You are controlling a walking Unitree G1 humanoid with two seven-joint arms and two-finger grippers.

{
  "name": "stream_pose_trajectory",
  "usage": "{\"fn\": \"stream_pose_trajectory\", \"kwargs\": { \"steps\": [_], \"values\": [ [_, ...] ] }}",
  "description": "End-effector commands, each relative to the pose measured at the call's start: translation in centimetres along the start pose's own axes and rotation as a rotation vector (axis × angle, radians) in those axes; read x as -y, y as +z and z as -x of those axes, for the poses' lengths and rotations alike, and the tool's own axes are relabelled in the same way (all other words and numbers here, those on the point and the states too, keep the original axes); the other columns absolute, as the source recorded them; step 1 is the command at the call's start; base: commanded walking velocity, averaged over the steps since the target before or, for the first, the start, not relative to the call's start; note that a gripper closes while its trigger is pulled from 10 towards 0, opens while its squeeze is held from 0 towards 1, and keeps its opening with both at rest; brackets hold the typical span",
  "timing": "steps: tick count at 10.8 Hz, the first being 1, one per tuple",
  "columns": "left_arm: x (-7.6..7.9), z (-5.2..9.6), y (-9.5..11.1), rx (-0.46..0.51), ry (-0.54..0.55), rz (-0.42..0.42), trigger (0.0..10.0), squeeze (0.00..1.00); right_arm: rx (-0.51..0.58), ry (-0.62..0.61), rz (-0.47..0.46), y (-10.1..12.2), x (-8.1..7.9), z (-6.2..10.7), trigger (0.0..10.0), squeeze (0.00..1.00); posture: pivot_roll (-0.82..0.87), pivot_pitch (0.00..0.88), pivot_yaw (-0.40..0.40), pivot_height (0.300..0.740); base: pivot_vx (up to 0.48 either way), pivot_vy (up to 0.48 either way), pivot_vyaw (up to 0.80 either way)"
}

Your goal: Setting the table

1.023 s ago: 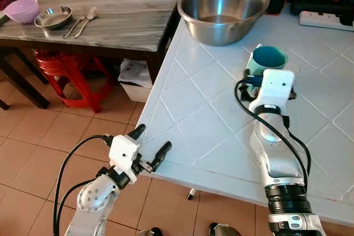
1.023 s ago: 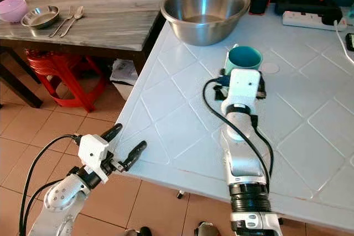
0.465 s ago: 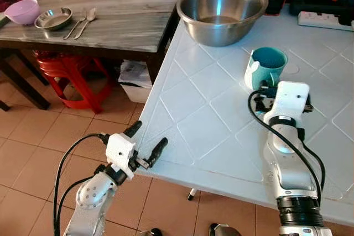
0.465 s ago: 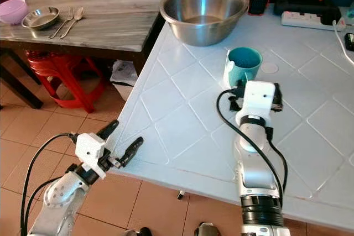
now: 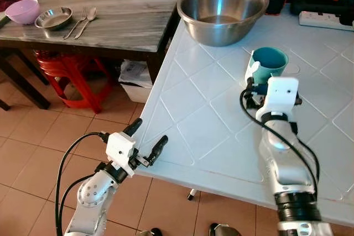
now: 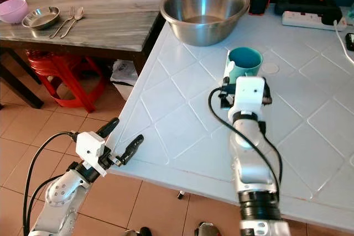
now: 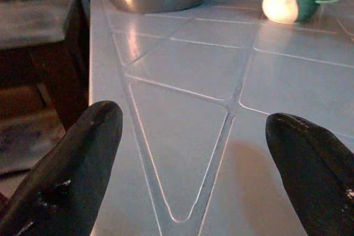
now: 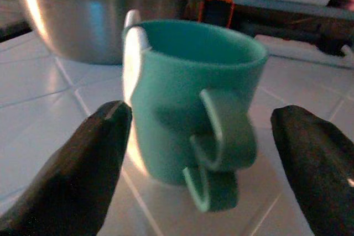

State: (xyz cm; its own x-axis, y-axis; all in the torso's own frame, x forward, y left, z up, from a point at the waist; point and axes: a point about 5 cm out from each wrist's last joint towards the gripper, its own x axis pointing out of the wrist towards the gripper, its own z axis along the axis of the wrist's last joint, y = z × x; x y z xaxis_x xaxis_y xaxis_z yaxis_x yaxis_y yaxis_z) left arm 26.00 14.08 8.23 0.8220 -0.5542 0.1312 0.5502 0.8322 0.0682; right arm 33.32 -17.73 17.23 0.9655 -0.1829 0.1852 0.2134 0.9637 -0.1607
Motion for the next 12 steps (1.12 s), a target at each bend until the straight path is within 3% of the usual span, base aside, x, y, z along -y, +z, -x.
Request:
{"fn": "stream_pose_trajectory", "kwargs": {
  "steps": [1, 5, 8, 12],
  "values": [
    [0.2, 0.7, -0.2, -0.060, -0.004, 0.030, 10.0, 0.00, 0.000, 0.012, -0.004, 0.0, -0.3, 0.0, 0.0, 0.00, -0.08, 0.194, 0.085, 0.740, 0.000, 0.000, 0.00],
    [0.9, -0.3, 2.8, -0.003, -0.022, 0.008, 10.0, 0.00, -0.008, -0.006, -0.004, -0.2, -0.1, 0.2, 0.0, 0.00, -0.08, 0.191, 0.096, 0.740, 0.000, 0.000, 0.00],
    [1.4, -0.5, 3.8, -0.007, -0.032, 0.045, 10.0, 0.00, -0.014, -0.016, -0.004, -0.4, 0.1, 0.3, 0.0, 0.00, -0.08, 0.189, 0.098, 0.740, 0.000, 0.000, 0.00],
    [2.1, -1.1, 4.1, -0.031, -0.149, 0.064, 10.0, 0.00, -0.023, -0.011, -0.007, -0.6, 0.2, 0.2, 0.0, 0.00, -0.07, 0.187, 0.085, 0.740, 0.000, 0.000, 0.00]
  ]
}}
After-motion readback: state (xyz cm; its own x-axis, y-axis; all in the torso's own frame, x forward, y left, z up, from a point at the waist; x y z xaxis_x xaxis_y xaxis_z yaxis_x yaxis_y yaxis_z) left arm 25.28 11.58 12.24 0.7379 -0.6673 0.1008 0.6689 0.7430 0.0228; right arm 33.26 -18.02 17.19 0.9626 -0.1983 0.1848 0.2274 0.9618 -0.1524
